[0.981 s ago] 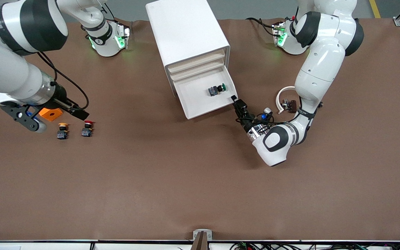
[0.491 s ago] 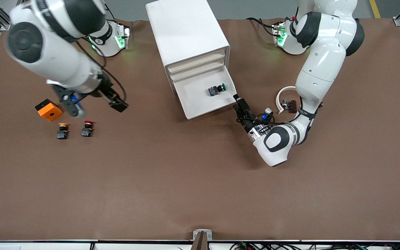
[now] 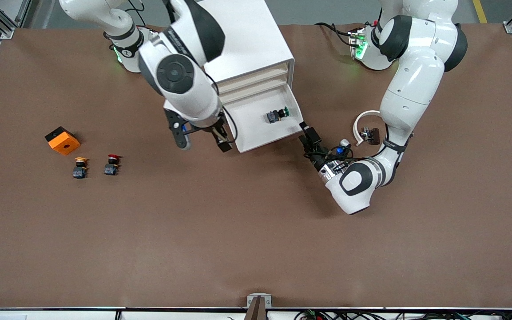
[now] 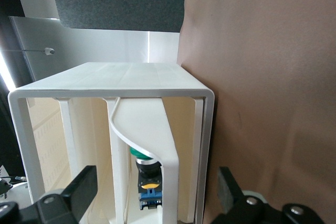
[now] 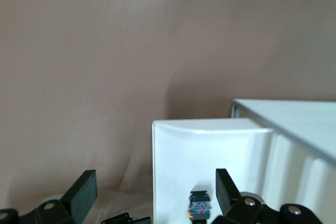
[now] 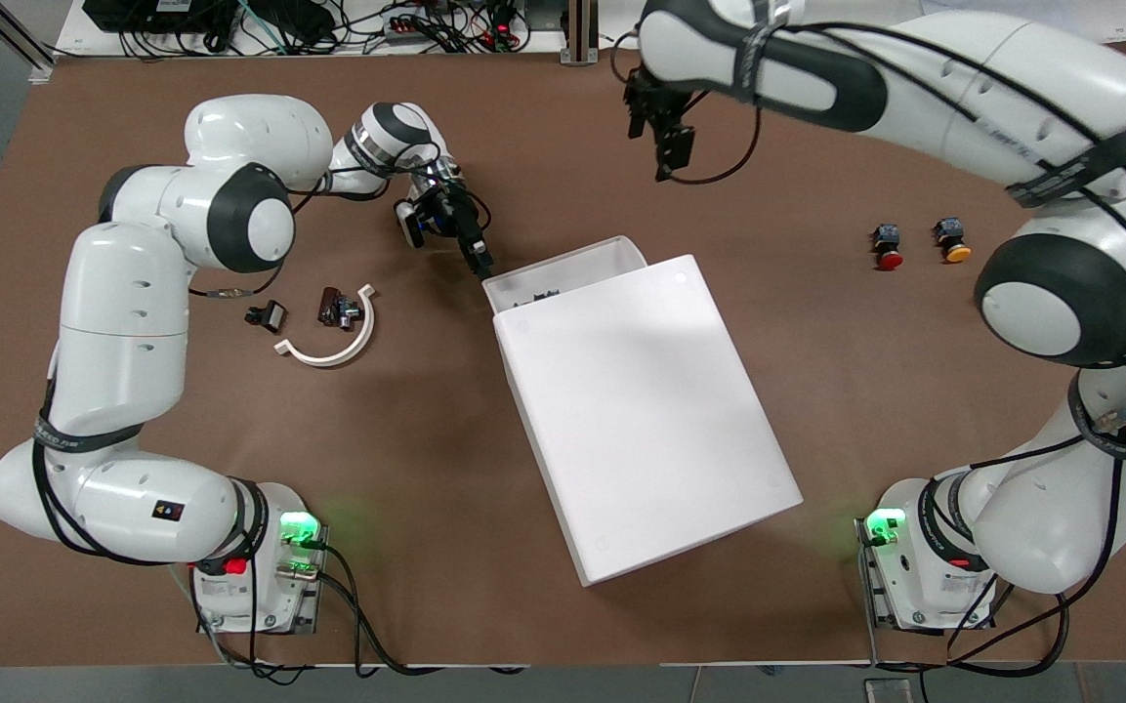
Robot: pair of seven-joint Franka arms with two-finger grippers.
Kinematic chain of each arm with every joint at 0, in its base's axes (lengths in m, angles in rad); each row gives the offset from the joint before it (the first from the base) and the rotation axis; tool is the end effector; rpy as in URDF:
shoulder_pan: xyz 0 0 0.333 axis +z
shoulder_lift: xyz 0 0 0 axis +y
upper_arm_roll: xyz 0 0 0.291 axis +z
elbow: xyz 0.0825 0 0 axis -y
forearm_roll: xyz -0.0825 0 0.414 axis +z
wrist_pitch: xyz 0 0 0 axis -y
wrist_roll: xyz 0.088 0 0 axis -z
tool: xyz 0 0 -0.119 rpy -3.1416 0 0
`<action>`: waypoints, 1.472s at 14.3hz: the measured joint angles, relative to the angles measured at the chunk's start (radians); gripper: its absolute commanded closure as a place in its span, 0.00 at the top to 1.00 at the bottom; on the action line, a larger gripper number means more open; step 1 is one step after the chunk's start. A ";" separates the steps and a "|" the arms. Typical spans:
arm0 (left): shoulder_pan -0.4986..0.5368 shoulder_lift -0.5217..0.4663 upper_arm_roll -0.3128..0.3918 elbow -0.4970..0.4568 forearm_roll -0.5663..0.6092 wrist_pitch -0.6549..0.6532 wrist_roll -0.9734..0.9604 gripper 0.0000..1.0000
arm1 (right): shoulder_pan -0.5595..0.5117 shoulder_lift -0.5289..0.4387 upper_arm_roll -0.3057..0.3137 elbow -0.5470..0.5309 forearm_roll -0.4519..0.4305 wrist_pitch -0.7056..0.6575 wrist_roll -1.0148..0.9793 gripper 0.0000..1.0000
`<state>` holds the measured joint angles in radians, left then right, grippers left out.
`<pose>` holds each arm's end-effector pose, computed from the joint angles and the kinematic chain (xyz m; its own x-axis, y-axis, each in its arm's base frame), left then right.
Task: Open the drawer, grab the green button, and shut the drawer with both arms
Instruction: 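Reach the right gripper into the open drawer toward the green button, then grasp the green button with the right gripper while the left gripper withdraws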
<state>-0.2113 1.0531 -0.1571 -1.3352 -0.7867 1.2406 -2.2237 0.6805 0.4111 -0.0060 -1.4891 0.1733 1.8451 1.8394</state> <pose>0.5328 -0.3004 0.0783 -0.4703 0.8820 0.0295 0.1020 0.0875 -0.9909 0.5305 0.4448 0.3885 0.3373 -0.9310 -0.1394 -0.9307 -0.3521 0.0994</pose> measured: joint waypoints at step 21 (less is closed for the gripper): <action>0.061 -0.200 -0.001 0.026 0.581 0.052 1.135 1.00 | 0.269 0.212 0.000 0.000 0.038 0.175 0.090 1.00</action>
<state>-0.1504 0.8536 -0.1580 -1.3096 -0.2053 1.2924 -1.0882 0.9500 0.6227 -0.0061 -1.4894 0.2115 2.0205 1.9292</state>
